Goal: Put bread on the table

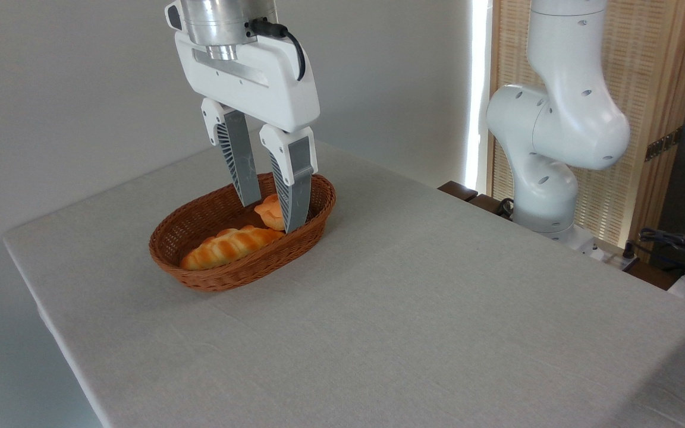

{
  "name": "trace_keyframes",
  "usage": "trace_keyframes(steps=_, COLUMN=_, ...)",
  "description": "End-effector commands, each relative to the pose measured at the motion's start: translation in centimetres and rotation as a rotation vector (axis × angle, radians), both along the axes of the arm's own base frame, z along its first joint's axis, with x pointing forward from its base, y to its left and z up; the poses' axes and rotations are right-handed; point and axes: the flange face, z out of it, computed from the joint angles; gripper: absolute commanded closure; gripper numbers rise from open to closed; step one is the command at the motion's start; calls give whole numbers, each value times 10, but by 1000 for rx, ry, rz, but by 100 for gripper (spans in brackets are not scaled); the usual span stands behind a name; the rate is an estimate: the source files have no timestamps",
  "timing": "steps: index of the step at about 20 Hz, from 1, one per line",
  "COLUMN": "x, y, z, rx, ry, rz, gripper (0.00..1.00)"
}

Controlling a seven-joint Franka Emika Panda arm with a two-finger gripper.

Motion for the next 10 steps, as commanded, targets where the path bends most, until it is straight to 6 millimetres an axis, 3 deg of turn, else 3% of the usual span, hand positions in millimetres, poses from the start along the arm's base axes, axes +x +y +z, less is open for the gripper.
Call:
trace_keyframes(steps=1, x=3, y=1, z=5, rx=14, ry=-15, rz=-15, gripper=0)
trace_keyframes(steps=10, x=2, y=0, z=5, rx=8, ry=-9, rz=-15, gripper=0)
